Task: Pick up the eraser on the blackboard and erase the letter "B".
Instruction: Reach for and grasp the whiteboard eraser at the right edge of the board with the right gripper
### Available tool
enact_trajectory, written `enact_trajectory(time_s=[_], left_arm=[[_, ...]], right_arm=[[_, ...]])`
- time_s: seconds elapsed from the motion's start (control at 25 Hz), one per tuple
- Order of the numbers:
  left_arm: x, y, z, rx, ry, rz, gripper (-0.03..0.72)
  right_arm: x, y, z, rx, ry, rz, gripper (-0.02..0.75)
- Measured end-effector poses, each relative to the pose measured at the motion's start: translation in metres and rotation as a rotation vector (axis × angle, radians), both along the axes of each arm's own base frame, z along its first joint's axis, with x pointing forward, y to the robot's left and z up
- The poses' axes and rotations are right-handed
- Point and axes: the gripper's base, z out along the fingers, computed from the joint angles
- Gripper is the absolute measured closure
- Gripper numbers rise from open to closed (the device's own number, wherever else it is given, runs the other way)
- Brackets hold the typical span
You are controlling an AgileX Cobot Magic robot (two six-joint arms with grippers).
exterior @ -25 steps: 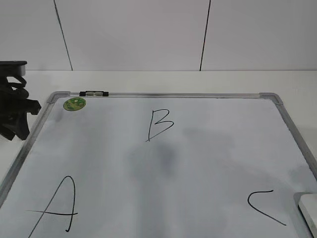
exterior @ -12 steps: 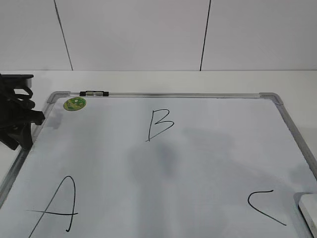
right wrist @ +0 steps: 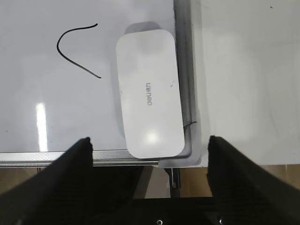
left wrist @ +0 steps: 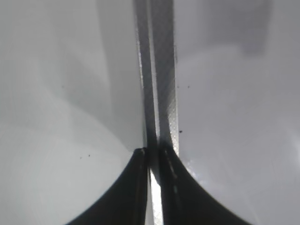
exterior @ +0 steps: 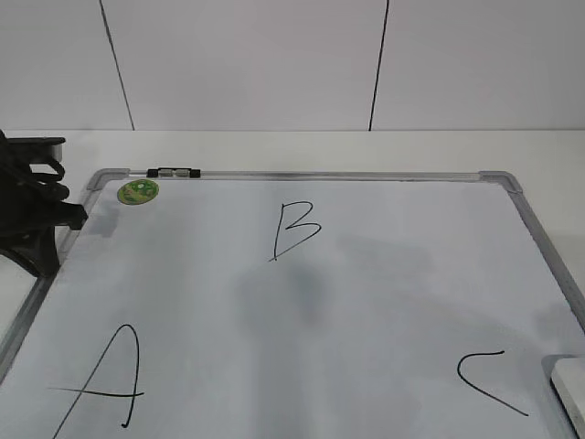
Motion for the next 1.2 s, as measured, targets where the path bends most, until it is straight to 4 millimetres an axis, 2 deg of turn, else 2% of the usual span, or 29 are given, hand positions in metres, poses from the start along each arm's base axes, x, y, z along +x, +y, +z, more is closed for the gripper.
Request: enact_trajectory(time_s=[0.28, 0.48, 0.68, 0.92, 1.08, 1.2], left_arm=[[0.0, 0.0, 0.0, -0.002, 0.0, 0.005, 0.648], [0.0, 0.0, 0.0, -0.002, 0.004, 0.006, 0.649], [0.0, -0.001, 0.0, -0.007, 0.005, 0.01, 0.649], [0.0, -0.001, 0.0, -0.009, 0.005, 0.011, 0.65], [0.0, -0.001, 0.0, -0.012, 0.005, 0.013, 0.65], [0.0, -0.001, 0.0, -0.012, 0.001, 0.014, 0.65]], right_arm=[[0.007, 0.001, -0.004, 0.015, 0.044, -0.006, 0.15], [0.021, 0.004, -0.013, 0.044, 0.126, -0.016, 0.098], [0.027, 0.002, -0.038, 0.015, 0.245, -0.02, 0.081], [0.032, 0.002, -0.064, 0.023, 0.173, -0.027, 0.08], [0.04, 0.002, -0.065, 0.021, 0.08, -0.004, 0.08], [0.043, 0.003, -0.069, 0.022, 0.107, 0.002, 0.08]])
